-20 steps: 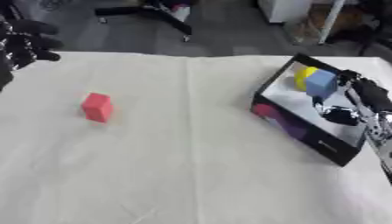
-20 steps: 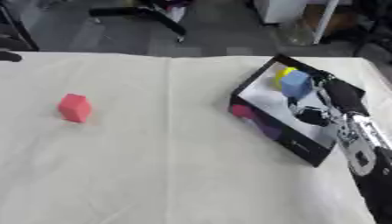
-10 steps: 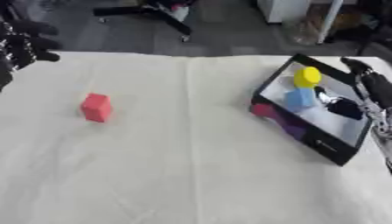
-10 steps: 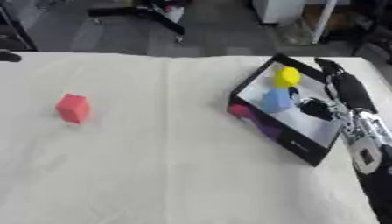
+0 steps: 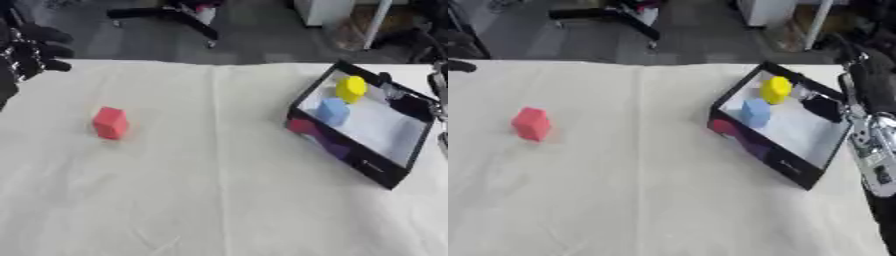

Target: Pick up the objects with one hand, pass them to the other hand, and then place them into the box on the other side of the table.

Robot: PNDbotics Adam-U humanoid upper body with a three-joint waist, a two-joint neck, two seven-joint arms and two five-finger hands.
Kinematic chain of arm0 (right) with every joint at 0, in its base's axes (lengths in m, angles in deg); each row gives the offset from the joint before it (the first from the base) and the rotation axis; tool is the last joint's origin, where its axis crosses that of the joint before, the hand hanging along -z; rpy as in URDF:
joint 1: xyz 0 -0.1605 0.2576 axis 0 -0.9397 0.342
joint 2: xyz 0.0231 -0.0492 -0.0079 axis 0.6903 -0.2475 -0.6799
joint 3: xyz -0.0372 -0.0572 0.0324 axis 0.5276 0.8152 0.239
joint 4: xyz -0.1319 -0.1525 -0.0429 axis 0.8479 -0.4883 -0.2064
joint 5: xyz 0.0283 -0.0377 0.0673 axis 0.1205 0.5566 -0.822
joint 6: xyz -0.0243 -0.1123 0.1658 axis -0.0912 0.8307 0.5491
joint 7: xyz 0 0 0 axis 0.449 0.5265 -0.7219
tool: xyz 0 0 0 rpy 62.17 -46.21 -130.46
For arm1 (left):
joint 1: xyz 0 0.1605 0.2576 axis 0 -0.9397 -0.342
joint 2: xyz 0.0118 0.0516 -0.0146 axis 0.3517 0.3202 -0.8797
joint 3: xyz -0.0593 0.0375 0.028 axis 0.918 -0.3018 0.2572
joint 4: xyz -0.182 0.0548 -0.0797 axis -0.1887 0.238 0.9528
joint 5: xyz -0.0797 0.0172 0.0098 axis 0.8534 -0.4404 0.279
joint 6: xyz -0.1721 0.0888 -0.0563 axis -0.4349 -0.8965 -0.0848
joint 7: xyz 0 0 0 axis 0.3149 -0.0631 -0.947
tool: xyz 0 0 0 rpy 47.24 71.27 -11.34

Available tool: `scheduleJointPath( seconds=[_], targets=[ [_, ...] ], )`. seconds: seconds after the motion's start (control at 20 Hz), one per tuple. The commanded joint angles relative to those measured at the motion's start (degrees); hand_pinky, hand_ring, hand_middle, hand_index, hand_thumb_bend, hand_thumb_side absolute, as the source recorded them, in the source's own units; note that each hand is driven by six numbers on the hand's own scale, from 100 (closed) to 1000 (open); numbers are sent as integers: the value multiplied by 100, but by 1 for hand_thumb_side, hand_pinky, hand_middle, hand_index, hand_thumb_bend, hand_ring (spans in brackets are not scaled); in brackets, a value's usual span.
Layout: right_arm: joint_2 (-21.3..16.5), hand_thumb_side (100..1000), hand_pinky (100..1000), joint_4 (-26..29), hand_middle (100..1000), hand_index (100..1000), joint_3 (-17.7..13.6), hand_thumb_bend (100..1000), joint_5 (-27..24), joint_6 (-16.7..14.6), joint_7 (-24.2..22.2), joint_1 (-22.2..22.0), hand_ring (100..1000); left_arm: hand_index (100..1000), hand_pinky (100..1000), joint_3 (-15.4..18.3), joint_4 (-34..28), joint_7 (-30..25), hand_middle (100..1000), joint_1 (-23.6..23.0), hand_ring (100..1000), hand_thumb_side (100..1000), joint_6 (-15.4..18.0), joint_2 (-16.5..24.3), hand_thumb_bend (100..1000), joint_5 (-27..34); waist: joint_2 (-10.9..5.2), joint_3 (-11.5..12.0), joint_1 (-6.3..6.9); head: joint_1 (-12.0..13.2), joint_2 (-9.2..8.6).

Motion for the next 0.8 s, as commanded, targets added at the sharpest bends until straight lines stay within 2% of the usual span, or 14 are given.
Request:
scheduleJointPath(
  seconds=[0.05, 0.2, 0.35, 0.4, 0.45, 0.55, 0.6, 0.65, 0.7, 0.8],
  targets=[
    [-90, 412, 761, 716, 785, 967, 49, 237, -344, -202, 50, -15, 714, 816, 807, 22, 93, -22, 765, 149, 789, 866, 238, 365, 416, -398, -75, -21, 12, 51, -36],
    [-85, 323, 762, 1215, 780, 968, 187, 177, -628, -414, -93, -102, 710, 830, 812, -81, 411, -64, 769, 254, 792, 822, 617, 655, 404, -989, -79, -46, 14, 61, -38],
    [-82, 302, 767, 1615, 778, 968, 339, 165, -839, -605, -362, -147, 712, 843, 817, -352, 901, -122, 775, 492, 800, 767, 1177, 1015, 418, -1796, -84, -79, 20, 89, -45],
    [-79, 344, 769, 1720, 777, 969, 373, 233, -887, -643, -443, -156, 711, 846, 819, -448, 1085, -134, 774, 582, 803, 750, 1378, 1087, 419, -2007, -85, -89, 22, 98, -48],
    [-71, 295, 770, 1838, 776, 970, 425, 158, -936, -699, -521, -165, 711, 855, 821, -566, 1298, -173, 779, 702, 804, 719, 1564, 1188, 429, -2221, -85, -101, 23, 106, -51],
    [-49, 293, 772, 2055, 775, 970, 522, 155, -1043, -798, -669, -187, 710, 869, 826, -803, 1723, -187, 786, 980, 812, 670, 1918, 1351, 456, -2694, -85, -126, 21, 123, -54],
    [-38, 293, 773, 2145, 774, 970, 560, 154, -1092, -835, -741, -197, 710, 878, 829, -917, 1917, -153, 791, 1111, 815, 648, 2092, 1402, 474, -2959, -86, -137, 20, 130, -53],
    [-23, 291, 774, 2242, 774, 971, 610, 153, -1144, -883, -812, -203, 710, 887, 831, -1062, 2121, -108, 794, 1267, 817, 588, 2266, 1448, 488, -3305, -89, -150, 22, 140, -52],
    [-6, 290, 774, 2333, 773, 971, 653, 153, -1193, -924, -882, -210, 709, 891, 832, -1205, 2339, -41, 795, 1424, 817, 596, 2431, 1456, 504, -3674, -92, -161, 23, 150, -50],
    [33, 290, 775, 2484, 771, 972, 727, 149, -1290, -992, -1018, -222, 708, 897, 832, -1451, 2809, 121, 794, 1721, 816, 551, 2726, 1378, 519, -4388, -101, -177, 27, 157, -36]
  ],
)
